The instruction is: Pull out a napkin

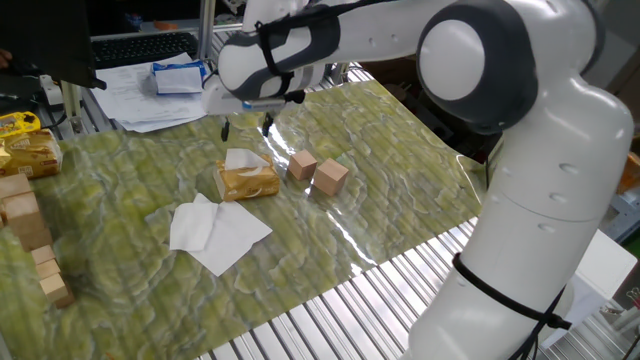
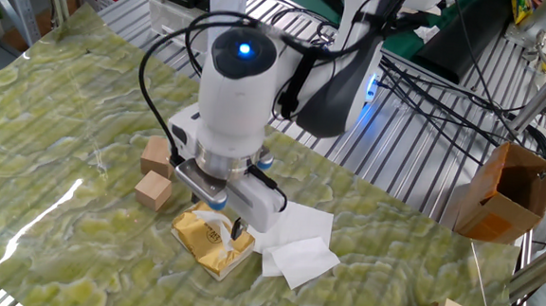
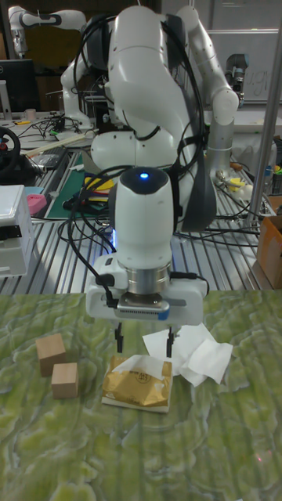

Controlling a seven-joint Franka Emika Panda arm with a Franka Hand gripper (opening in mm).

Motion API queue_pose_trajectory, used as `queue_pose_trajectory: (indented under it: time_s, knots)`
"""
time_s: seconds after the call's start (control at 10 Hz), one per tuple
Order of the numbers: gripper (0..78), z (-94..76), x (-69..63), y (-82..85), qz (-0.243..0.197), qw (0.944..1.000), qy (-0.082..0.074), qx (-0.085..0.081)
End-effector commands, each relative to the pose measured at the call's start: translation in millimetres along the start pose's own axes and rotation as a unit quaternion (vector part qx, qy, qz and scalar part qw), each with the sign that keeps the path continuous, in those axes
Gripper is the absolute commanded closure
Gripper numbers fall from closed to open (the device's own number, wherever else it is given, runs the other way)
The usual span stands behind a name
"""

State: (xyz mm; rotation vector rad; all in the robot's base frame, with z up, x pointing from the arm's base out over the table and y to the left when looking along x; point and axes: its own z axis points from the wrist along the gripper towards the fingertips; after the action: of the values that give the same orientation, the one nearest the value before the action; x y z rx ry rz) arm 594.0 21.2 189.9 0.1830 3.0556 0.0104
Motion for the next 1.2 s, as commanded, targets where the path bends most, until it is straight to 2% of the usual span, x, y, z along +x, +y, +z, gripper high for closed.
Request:
queue_pose_trajectory:
  time_s: [0.1, 0.2, 0.4, 0.5, 1.2]
  knots:
    - [0.1, 12.7, 1.9, -0.7, -0.005, 1.0000, -0.003, -0.001]
    - [0.1, 26.3, 7.4, -1.8, -0.005, 1.0000, -0.007, -0.002]
    - [0.1, 35.9, 15.1, -1.8, -0.003, 1.0000, -0.008, -0.002]
    - [0.1, 41.4, 18.8, -2.1, -0.002, 0.9999, -0.013, -0.003]
    - [0.1, 42.9, 20.4, 5.9, -0.003, 0.9999, -0.016, -0.003]
